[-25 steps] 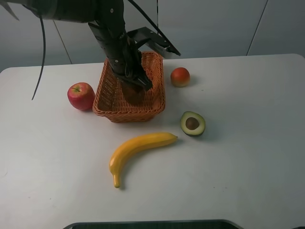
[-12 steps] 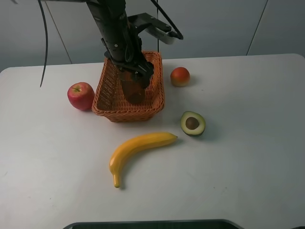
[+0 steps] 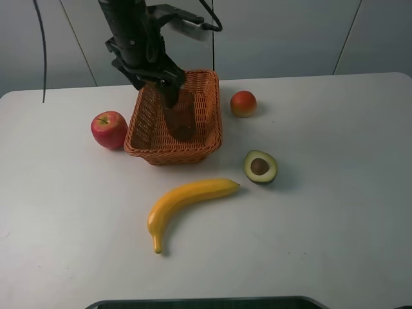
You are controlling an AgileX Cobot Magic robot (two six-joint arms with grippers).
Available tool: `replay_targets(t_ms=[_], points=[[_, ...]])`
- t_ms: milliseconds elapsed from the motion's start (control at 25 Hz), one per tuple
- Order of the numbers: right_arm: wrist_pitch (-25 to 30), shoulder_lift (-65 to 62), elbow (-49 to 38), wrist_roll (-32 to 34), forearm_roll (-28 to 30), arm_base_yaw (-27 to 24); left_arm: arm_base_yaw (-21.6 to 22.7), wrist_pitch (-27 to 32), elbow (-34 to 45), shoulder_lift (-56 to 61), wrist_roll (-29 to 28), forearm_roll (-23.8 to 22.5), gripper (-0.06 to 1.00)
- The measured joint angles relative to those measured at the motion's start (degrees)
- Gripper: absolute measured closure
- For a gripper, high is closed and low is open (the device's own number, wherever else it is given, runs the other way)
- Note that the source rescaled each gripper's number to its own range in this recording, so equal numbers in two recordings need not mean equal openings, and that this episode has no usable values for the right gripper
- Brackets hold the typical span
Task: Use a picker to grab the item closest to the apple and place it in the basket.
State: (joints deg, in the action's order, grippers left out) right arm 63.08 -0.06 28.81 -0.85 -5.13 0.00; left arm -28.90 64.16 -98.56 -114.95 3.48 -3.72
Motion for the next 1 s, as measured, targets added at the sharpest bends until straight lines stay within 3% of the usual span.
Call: replay_targets(t_ms=[240, 560, 760, 1000], points=[[0.00, 0.00, 0.00, -0.08, 0.00, 0.00, 10.81, 0.47, 3.83, 7.79, -2.30, 0.66, -0.05], [0.00, 0.00, 0.00, -0.08, 0.00, 0.00, 22.44, -4.24, 20.54, 21.65, -6.02, -1.13, -0.06], [0.00, 0.00, 0.00, -0.08, 0.00, 0.00, 24.18, -7.21, 31.52, 33.99, -8.00, -4.17, -0.06], [0.00, 0.00, 0.00, -0.08, 0.00, 0.00, 24.30, -11.04, 44.21, 51.91, -10.23, -4.73, -0.06]])
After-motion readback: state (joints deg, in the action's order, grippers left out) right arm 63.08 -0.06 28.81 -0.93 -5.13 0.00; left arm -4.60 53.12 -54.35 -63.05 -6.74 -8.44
